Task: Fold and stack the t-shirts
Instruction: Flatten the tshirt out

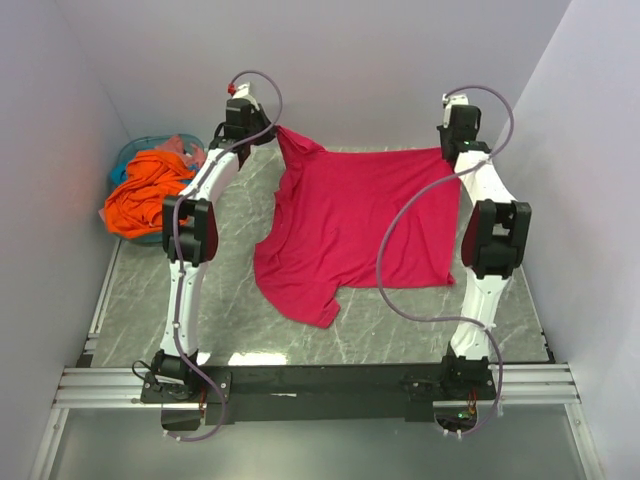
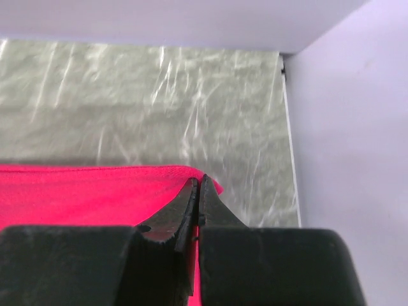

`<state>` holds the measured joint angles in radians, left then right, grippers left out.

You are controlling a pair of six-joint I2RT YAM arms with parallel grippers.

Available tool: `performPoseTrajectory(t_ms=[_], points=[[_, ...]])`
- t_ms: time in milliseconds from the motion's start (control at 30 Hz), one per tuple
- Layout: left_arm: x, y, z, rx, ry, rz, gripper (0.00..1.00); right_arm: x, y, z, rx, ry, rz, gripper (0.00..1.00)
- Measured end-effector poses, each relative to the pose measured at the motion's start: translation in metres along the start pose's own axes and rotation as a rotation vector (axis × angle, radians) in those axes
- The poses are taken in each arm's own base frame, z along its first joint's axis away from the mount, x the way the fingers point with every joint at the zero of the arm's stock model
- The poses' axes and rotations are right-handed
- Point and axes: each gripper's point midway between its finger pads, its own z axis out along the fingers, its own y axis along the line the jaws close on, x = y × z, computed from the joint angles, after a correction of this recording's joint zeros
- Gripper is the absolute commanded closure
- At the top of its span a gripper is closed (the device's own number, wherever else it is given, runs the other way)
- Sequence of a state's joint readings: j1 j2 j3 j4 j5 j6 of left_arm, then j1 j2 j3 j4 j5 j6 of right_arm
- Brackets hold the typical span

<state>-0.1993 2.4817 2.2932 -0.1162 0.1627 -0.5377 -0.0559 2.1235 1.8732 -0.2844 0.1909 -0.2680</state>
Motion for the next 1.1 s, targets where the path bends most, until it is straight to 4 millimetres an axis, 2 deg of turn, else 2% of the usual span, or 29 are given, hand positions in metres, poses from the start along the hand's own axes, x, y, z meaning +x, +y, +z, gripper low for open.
performPoseTrajectory(t_ms=[67, 167, 200, 300, 367, 400, 433, 467, 500, 567, 600, 667, 700, 767, 867, 933, 1033, 1100], points=[[0.001, 0.01, 0.003, -0.042, -0.011, 0.0, 0.96, 0.001, 0.003, 0.013, 0.02, 0.0, -0.018, 1.0], [-0.004, 0.023, 0.004, -0.107, -0.045, 0.005, 0.92, 0.017, 0.007, 0.031, 0.046, 0.033, -0.042, 1.0], [-0.006, 0.026, 0.004, -0.123, -0.054, 0.011, 0.86, 0.023, 0.008, 0.034, 0.052, 0.046, -0.049, 1.0], [-0.01, 0.031, 0.004, -0.14, -0.072, 0.036, 0.75, 0.031, 0.006, 0.038, 0.067, 0.061, -0.063, 1.0], [-0.013, 0.033, 0.004, -0.14, -0.077, 0.049, 0.66, 0.028, 0.004, 0.039, 0.078, 0.05, -0.064, 1.0], [-0.015, 0.033, 0.004, -0.139, -0.083, 0.052, 0.54, 0.027, 0.003, 0.039, 0.082, 0.046, -0.065, 1.0], [-0.017, 0.033, 0.005, -0.135, -0.089, 0.053, 0.49, 0.026, 0.003, 0.039, 0.086, 0.043, -0.066, 0.96], [-0.019, 0.033, 0.005, -0.132, -0.094, 0.053, 0.44, 0.026, 0.002, 0.039, 0.088, 0.041, -0.066, 0.86], [-0.02, 0.033, 0.006, -0.131, -0.098, 0.049, 0.39, 0.026, 0.002, 0.039, 0.091, 0.041, -0.065, 0.64], [-0.022, 0.033, 0.007, -0.132, -0.104, 0.04, 0.37, 0.025, 0.0, 0.038, 0.1, 0.041, -0.065, 0.49], [-0.021, 0.035, 0.006, -0.137, -0.1, 0.036, 0.37, 0.024, -0.002, 0.038, 0.106, 0.041, -0.068, 0.43], [-0.02, 0.036, 0.005, -0.14, -0.092, 0.032, 0.36, 0.023, -0.004, 0.038, 0.116, 0.037, -0.072, 0.38], [-0.016, 0.038, 0.001, -0.145, -0.076, 0.03, 0.35, 0.022, -0.004, 0.038, 0.116, 0.037, -0.074, 0.34], [-0.003, 0.038, -0.012, -0.152, -0.023, 0.02, 0.34, 0.024, -0.003, 0.036, 0.108, 0.037, -0.078, 0.31], [0.018, 0.032, -0.045, -0.15, 0.078, -0.013, 0.37, 0.041, 0.01, 0.015, 0.014, 0.067, -0.105, 0.3], [0.034, 0.021, -0.082, -0.143, 0.153, -0.043, 0.37, 0.058, 0.021, -0.014, -0.102, 0.093, -0.139, 0.3], [0.06, 0.0, -0.147, -0.123, 0.22, -0.05, 0.35, 0.081, 0.04, -0.075, -0.311, 0.094, -0.221, 0.3], [0.081, -0.019, -0.186, -0.099, 0.257, -0.036, 0.34, 0.098, 0.052, -0.123, -0.459, 0.077, -0.303, 0.31]])
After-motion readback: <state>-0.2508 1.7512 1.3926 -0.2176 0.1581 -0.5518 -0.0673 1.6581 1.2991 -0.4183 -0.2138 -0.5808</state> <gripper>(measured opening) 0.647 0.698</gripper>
